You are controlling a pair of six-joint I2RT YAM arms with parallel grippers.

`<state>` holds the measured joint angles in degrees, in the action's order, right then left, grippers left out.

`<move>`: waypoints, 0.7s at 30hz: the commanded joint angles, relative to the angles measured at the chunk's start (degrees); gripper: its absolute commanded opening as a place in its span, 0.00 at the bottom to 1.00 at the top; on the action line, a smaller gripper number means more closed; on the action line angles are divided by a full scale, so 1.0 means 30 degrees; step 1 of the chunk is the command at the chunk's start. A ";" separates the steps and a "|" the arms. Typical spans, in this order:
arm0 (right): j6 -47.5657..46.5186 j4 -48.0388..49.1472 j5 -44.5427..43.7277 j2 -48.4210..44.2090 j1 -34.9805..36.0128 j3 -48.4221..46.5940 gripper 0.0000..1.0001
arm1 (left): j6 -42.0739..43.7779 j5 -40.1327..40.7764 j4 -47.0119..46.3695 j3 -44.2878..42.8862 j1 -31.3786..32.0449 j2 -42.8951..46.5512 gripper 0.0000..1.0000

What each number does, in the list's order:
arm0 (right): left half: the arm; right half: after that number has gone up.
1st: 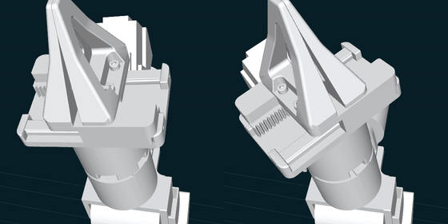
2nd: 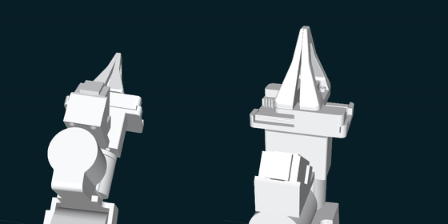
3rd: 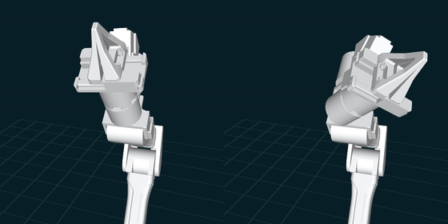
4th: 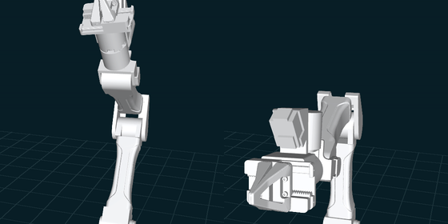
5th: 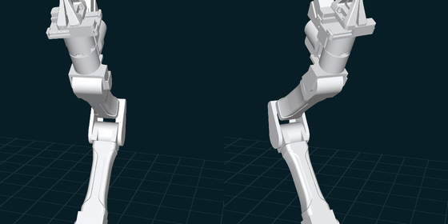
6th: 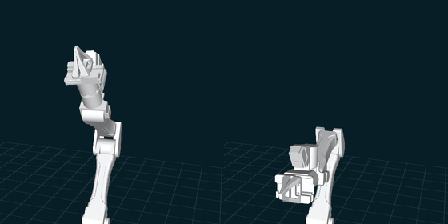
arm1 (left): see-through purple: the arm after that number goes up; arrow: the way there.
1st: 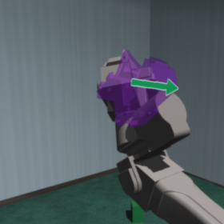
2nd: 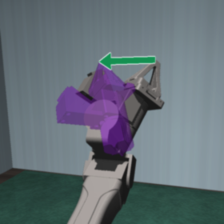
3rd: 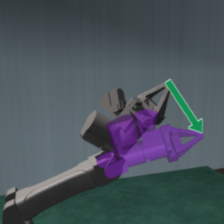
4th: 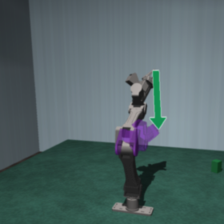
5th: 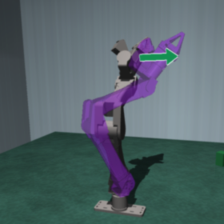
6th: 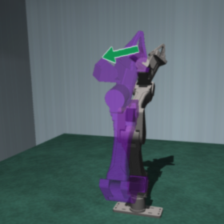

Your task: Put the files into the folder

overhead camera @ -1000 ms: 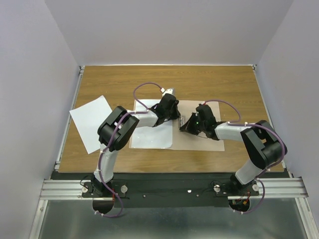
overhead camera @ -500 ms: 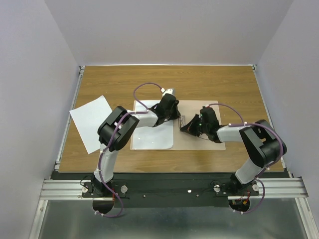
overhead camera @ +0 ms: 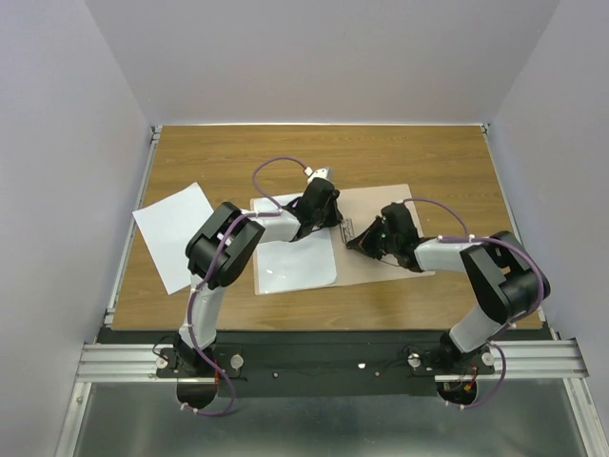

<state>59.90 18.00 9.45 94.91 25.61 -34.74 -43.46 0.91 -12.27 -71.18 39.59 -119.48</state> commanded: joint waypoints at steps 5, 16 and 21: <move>-0.2065 -0.6531 -0.5001 -0.1197 -0.0449 -0.1279 0.01 | 0.0953 0.0811 0.3769 0.0962 0.0015 -0.0837 0.00; -0.2974 -0.5179 -0.1890 -0.2167 -0.0449 -0.2337 0.01 | 0.1011 0.0488 0.3769 0.0786 -0.0014 -0.1101 0.00; -0.3471 -0.5121 -0.2418 -0.0618 -0.0478 -0.1488 0.01 | 0.1011 0.0547 0.3798 0.0845 -0.0014 -0.1071 0.00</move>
<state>51.55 3.46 3.97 89.69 25.10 -40.34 -43.27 0.99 -12.14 -71.22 39.62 -119.48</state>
